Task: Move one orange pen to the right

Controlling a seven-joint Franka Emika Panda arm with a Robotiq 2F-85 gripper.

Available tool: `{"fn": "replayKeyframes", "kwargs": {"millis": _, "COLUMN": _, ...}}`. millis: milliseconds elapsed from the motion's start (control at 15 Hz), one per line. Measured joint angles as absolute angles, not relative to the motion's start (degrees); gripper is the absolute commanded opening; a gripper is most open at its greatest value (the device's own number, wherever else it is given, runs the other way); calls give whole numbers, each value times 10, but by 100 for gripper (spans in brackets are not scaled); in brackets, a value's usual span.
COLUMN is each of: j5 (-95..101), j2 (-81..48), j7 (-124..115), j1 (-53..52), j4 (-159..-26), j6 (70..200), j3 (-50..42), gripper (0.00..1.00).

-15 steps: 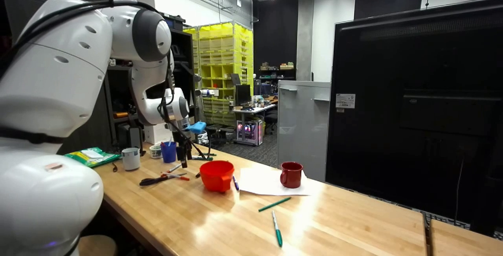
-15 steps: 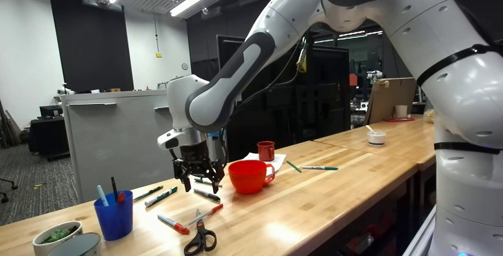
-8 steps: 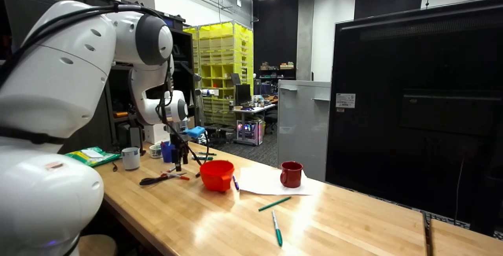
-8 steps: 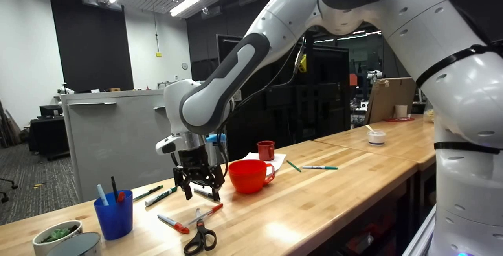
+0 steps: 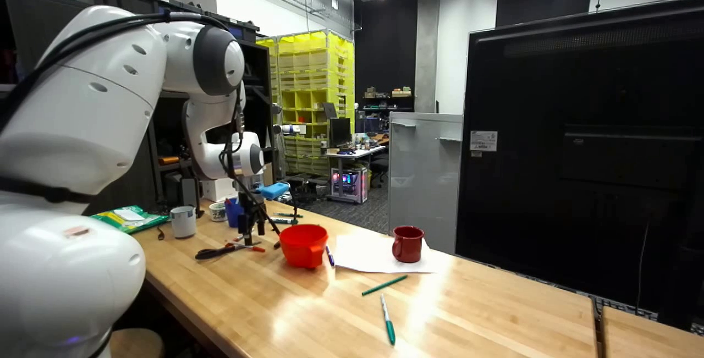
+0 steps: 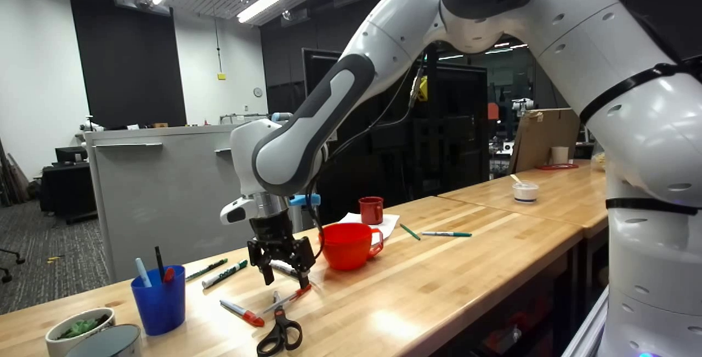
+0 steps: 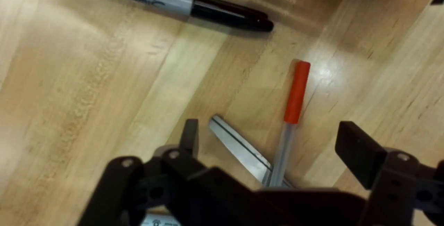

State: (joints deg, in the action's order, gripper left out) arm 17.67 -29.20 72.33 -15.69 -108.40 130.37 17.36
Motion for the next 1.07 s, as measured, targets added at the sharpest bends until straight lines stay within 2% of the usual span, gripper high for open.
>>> {"fn": "replayKeyframes", "kwargs": {"millis": 267, "j5": 177, "j2": -303, "j7": 688, "j1": -157, "j4": -1085, "j6": 1298, "j3": 170, "gripper": 100}}
{"fn": "replayKeyframes", "kwargs": {"millis": 333, "j5": 177, "j2": -305, "j7": 679, "j1": -157, "j4": -1085, "j6": 1295, "j3": 169, "gripper": 75}}
{"fn": "replayKeyframes", "kwargs": {"millis": 400, "j5": 177, "j2": -305, "j7": 670, "j1": -157, "j4": -1085, "j6": 1293, "j3": 168, "gripper": 73}}
{"fn": "replayKeyframes", "kwargs": {"millis": 533, "j5": 177, "j2": -305, "j7": 655, "j1": -157, "j4": -1084, "j6": 1290, "j3": 168, "gripper": 63}}
{"fn": "replayKeyframes", "kwargs": {"millis": 933, "j5": 177, "j2": -305, "j7": 630, "j1": -157, "j4": -1071, "j6": 1280, "j3": 168, "gripper": 14}}
{"fn": "replayKeyframes", "kwargs": {"millis": 1067, "j5": 177, "j2": -305, "j7": 625, "j1": -157, "j4": -1070, "j6": 1278, "j3": 168, "gripper": 1}}
